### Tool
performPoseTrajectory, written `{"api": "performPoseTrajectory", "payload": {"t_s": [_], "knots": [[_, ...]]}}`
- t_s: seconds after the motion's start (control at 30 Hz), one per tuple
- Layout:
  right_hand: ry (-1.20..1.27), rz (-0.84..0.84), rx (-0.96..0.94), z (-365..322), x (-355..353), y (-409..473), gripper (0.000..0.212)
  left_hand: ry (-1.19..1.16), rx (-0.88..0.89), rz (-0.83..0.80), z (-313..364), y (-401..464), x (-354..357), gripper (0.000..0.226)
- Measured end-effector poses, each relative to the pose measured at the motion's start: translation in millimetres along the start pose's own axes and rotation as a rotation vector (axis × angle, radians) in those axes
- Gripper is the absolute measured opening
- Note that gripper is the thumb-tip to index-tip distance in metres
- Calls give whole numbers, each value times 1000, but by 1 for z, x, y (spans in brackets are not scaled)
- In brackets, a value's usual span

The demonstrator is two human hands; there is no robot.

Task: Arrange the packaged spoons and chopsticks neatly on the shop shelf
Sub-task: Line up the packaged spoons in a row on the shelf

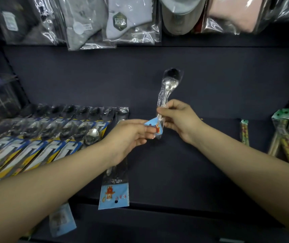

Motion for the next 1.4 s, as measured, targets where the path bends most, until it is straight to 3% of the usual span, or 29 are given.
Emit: {"api": "performPoseTrajectory", "payload": {"t_s": [0.13,0.3,0.37,0.5,0.7,0.77,0.83,0.97,1.03,1.23,1.3,1.4], "knots": [[-47,8,-43,-4,14,-5,24,293,148,91,-1,12,-2,8],[-62,22,23,-4,29,-9,27,391,227,121,-4,18,-5,20],[-17,30,45,-5,29,-9,24,376,227,98,-4,17,-7,12],[63,18,83,-6,30,-8,21,249,214,29,1,12,-10,18],[146,-18,168,-11,31,-8,34,102,67,-41,8,10,-26,12],[79,-6,197,-8,34,-9,34,56,30,-63,7,9,-27,20],[-18,-19,202,-6,39,-8,22,74,25,-77,5,10,-29,23],[-311,9,175,-7,40,-3,5,133,19,-61,4,12,-33,12],[-344,23,150,-7,38,2,9,144,-4,-60,3,14,-37,15],[-192,-217,262,3,44,6,8,184,4,0,1,21,-42,8],[-210,-200,251,4,45,11,9,428,174,18,3,24,-47,13],[-345,-98,253,9,47,20,10,1137,502,-71,14,30,-64,22]]}}
Point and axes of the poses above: each hand's wrist, its own y-axis towards the middle knuckle, its own x-axis out of the palm, z = x × y, the point moved 1 cm from there along y, towards the middle knuckle, and after that the axes turned 9 degrees about -y, right-handed, at the moved point
